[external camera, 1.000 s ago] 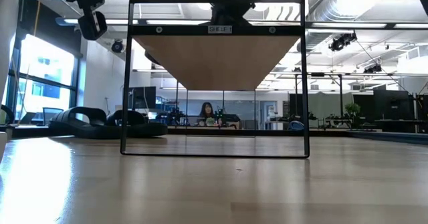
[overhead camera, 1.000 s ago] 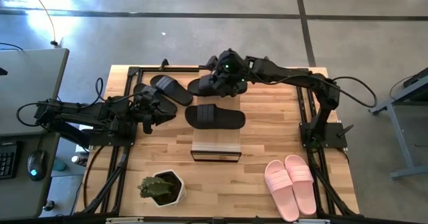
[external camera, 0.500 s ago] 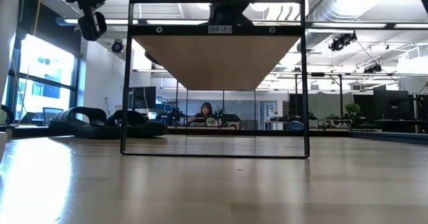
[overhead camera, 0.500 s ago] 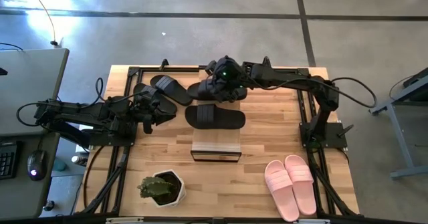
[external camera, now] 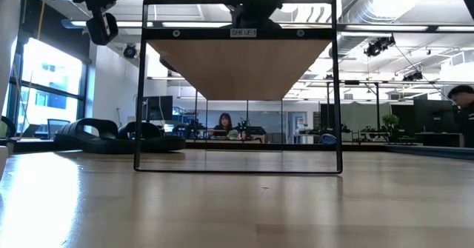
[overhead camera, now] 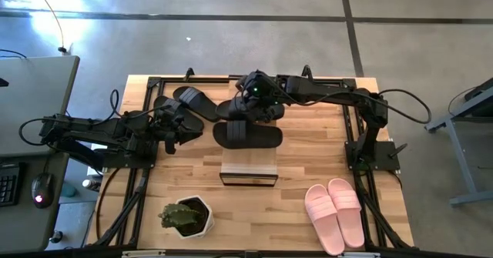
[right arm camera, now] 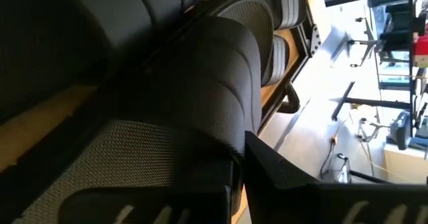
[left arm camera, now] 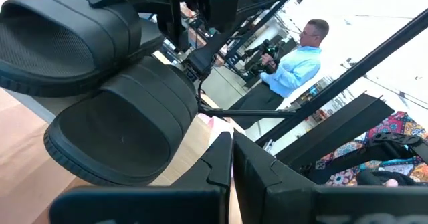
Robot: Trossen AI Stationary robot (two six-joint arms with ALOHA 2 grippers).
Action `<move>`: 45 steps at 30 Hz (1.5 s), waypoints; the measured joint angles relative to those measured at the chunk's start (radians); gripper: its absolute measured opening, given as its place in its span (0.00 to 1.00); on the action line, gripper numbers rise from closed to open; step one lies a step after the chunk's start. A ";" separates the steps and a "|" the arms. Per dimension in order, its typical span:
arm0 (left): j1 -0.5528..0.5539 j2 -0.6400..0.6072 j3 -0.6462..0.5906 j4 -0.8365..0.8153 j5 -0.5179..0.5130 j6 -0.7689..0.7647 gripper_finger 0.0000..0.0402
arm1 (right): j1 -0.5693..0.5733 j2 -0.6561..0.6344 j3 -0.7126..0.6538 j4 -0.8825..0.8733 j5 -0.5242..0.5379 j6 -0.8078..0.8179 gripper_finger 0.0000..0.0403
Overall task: Pick and place slides into the shelf
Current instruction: Put the black slipper on the shelf
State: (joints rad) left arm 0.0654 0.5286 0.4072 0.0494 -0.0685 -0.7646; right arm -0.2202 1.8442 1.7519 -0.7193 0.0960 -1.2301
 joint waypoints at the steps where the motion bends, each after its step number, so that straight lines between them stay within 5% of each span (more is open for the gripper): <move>1: 0.000 0.000 0.000 0.000 0.000 0.000 0.01 | 0.000 0.000 0.000 -0.008 0.000 0.000 0.00; 23: 0.000 0.000 0.000 0.001 0.000 0.000 0.01 | -0.009 0.001 0.001 -0.041 -0.132 0.071 0.24; 45: 0.000 0.000 0.000 0.001 0.000 0.000 0.01 | -0.011 0.001 0.000 -0.091 -0.145 0.063 0.25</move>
State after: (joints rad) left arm 0.0652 0.5285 0.4072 0.0502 -0.0681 -0.7647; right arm -0.2310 1.8450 1.7523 -0.8103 -0.0486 -1.1671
